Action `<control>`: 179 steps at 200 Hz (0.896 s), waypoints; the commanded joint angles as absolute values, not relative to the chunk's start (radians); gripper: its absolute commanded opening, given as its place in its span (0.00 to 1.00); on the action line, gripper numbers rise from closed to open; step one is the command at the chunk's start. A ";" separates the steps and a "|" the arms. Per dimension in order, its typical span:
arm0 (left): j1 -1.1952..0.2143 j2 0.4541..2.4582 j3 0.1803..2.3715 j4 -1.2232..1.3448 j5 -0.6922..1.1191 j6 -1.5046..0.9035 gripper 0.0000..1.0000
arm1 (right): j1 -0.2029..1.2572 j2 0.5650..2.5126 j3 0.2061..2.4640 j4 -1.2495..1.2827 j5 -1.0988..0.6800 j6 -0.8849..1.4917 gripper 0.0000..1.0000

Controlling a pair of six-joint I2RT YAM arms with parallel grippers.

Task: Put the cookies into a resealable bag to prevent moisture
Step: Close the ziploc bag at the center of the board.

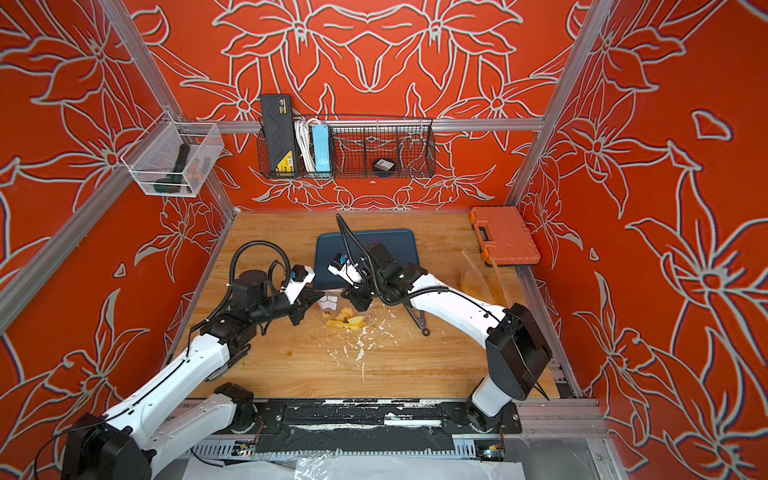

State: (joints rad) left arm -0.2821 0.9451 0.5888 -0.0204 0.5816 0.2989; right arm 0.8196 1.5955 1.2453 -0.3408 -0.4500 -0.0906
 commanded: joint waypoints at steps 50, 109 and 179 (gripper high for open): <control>-0.279 0.926 0.585 -0.001 0.605 0.318 0.00 | 0.838 1.642 1.320 -0.310 -0.451 -0.086 0.02; -0.279 0.926 0.584 -0.002 0.600 0.320 0.00 | 0.848 1.656 1.341 -0.326 -0.508 -0.115 0.00; -0.279 0.929 0.586 -0.003 0.600 0.321 0.00 | 0.854 1.665 1.362 -0.326 -0.506 -0.131 0.00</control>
State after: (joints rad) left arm -0.2813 0.9424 0.5888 -0.0200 0.5819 0.3031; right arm 0.8467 1.6455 1.3136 -0.3210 -0.4763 -0.1070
